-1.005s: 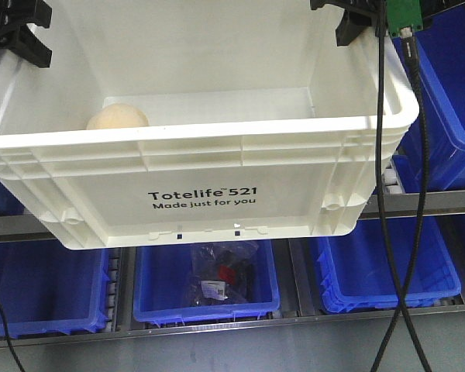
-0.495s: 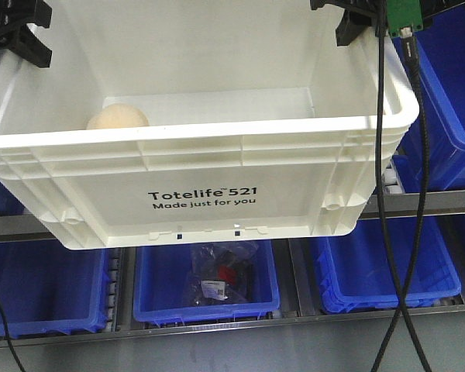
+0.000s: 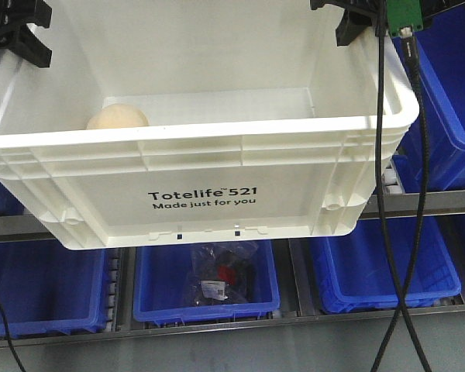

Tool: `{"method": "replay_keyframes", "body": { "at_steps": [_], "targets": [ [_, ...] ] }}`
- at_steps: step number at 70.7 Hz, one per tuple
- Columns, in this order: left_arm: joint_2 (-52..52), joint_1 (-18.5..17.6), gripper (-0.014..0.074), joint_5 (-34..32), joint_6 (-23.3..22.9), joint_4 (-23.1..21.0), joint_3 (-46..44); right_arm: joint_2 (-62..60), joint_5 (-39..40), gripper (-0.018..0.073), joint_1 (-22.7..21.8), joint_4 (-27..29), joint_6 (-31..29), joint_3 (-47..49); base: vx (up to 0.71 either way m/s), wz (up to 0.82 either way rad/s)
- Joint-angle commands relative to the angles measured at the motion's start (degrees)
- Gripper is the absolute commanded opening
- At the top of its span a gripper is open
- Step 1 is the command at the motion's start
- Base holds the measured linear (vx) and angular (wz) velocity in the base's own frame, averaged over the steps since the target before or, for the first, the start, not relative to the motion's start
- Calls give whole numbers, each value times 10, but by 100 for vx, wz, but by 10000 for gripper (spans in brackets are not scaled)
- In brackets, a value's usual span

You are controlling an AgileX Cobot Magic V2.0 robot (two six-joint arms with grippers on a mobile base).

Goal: Place moving items into box and shelve
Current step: 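Hold the crate steady as the base turns to face the blue-bin shelf, then push the held crate forward onto the shelf's roller track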

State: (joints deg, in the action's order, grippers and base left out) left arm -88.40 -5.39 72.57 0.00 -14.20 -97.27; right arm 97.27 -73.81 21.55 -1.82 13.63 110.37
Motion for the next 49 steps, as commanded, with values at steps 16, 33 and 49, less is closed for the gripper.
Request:
{"method": "replay_keyframes", "body": {
  "at_steps": [16, 33, 49],
  "targets": [
    [26, -22, 0, -40, 30, -153, -25, -33, 26, -4, 18, 126, -33, 26, 0, 0],
    [-1, -22, 0, -44, 30, -143, -24, -33, 45, -4, 18, 126, -61, 26, 0, 0],
    [-34, -22, 0, -50, 33, -126, -24, -18, 49, -4, 18, 124, -79, 26, 0, 0]
  ]
}}
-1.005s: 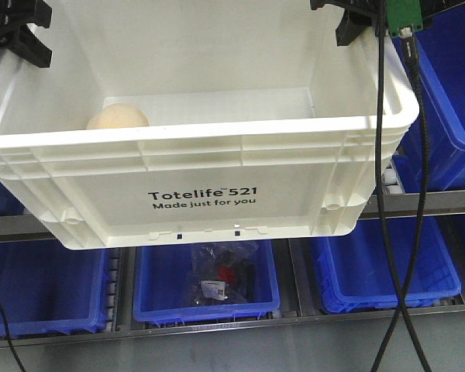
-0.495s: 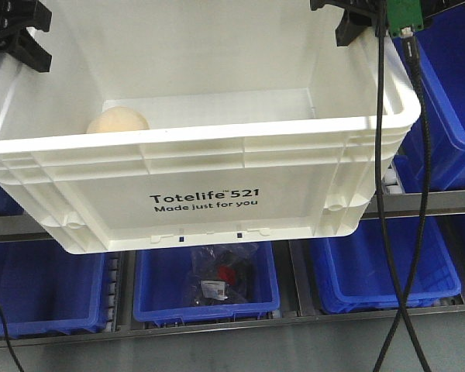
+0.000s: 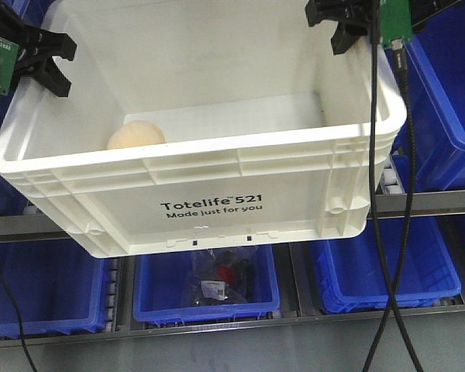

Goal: Place moving items into box and shelve
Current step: 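Push the held crate forward onto the shelf's roller track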

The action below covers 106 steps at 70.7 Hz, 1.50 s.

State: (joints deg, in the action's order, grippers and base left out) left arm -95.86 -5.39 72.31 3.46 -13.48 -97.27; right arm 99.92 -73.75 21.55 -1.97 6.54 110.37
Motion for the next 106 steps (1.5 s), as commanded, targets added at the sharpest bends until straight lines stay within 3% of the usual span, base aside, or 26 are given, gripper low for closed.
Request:
{"method": "replay_keyframes", "body": {
  "at_steps": [1, 27, 43, 62, 106],
  "targets": [
    [28, -22, 0, -91, 27, -126, -25, -20, 89, -4, 18, 125, -40, 26, 0, 0],
    [23, -22, 0, -197, 41, -126, -25, 10, 192, -4, 18, 123, -83, 26, 0, 0],
    [8, -22, 0, -222, 68, -127, -25, 21, 245, -4, 18, 81, -95, 26, 0, 0],
    [-8, -22, 0, -266, 70, -127, -25, 30, 276, -4, 18, 20, -95, 26, 0, 0],
    [-55, -23, 0, -318, 71, -142, -25, 85, 288, -4, 17, -26, -91, 26, 0, 0]
  ]
}}
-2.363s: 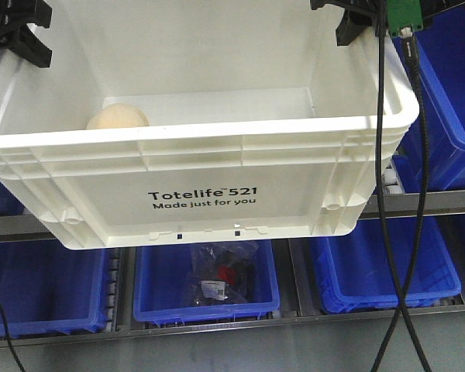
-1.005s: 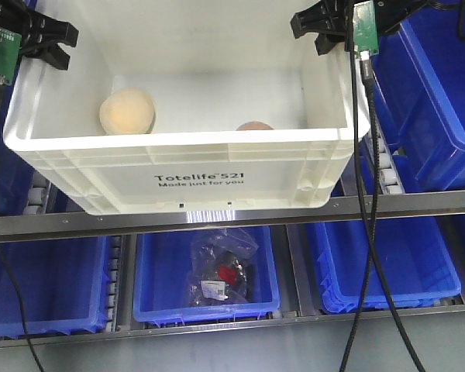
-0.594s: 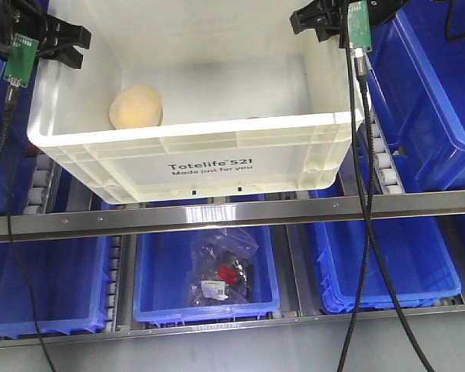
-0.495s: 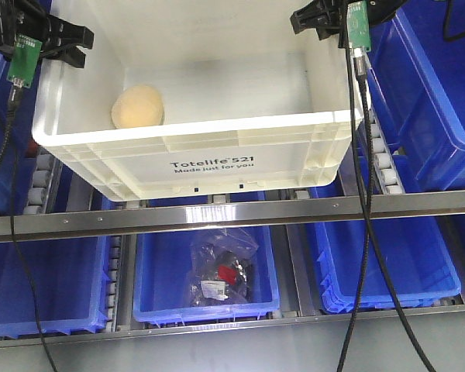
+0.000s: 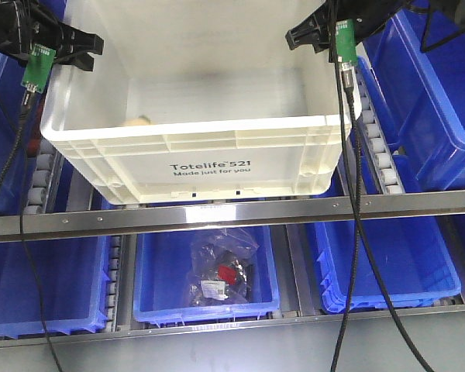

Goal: Place moving items into box and shelve
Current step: 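Push the held crate forward onto the shelf's roller track, then open both grippers to release the crate rims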

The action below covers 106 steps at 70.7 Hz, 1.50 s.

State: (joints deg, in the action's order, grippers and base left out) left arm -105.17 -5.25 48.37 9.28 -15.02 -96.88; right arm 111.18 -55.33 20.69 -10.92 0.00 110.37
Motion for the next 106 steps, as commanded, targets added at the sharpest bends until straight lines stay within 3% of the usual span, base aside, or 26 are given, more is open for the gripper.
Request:
{"method": "replay_keyframes", "body": {
  "at_steps": [1, 45, 82, 93, 106],
  "targets": [
    [37, -24, 0, -79, 13, -126, -29, -27, 105, -4, 25, 63, -25, 26, 0, 0],
    [26, -24, 11, -88, 27, -126, -29, -8, 158, 10, 25, -11, -24, 26, 0, 0],
    [26, -24, 26, -95, 28, -126, -29, 6, 156, 36, 25, -18, -24, 26, 0, 0],
    [26, -24, 87, -104, 41, -126, -29, 5, 154, 160, 25, -18, -24, 26, 0, 0],
    [26, -24, 239, -111, 44, -126, -29, 3, 154, 437, 25, -23, -10, 26, 0, 0]
  ]
}}
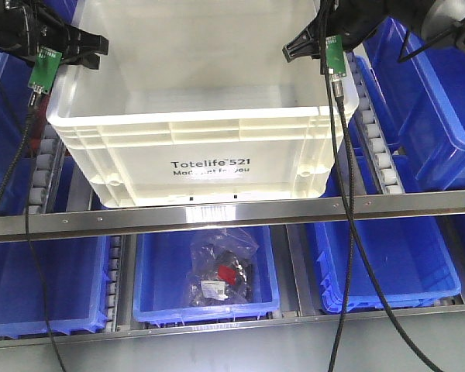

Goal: Place moving items into box and shelve
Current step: 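Open both grippers to release the crate rims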

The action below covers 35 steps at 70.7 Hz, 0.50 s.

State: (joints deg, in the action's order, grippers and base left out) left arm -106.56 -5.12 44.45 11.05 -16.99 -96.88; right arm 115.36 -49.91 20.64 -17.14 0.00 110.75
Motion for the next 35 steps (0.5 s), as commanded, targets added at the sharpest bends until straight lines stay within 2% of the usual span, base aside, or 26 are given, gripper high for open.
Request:
{"method": "replay_keyframes", "body": {
  "at_steps": [1, 9, 16, 24, 35],
  "targets": [
    [40, -26, 253, -73, 27, -107, -29, -38, 101, 459, 26, 37, -7, 23, 0, 0],
    [40, -26, 370, -76, 36, -107, -29, -38, 101, 608, 26, 6, 27, 23, 0, 0],
    [41, -26, 444, -80, 36, -107, -29, -39, 101, 684, 26, -23, 58, 23, 0, 0],
    [46, -25, 487, -94, 36, -105, -29, -48, 101, 700, 26, -43, 75, 23, 0, 0],
    [60, -24, 487, -118, 35, -85, -30, -66, 101, 683, 26, -53, 78, 23, 0, 0]
  ]
}}
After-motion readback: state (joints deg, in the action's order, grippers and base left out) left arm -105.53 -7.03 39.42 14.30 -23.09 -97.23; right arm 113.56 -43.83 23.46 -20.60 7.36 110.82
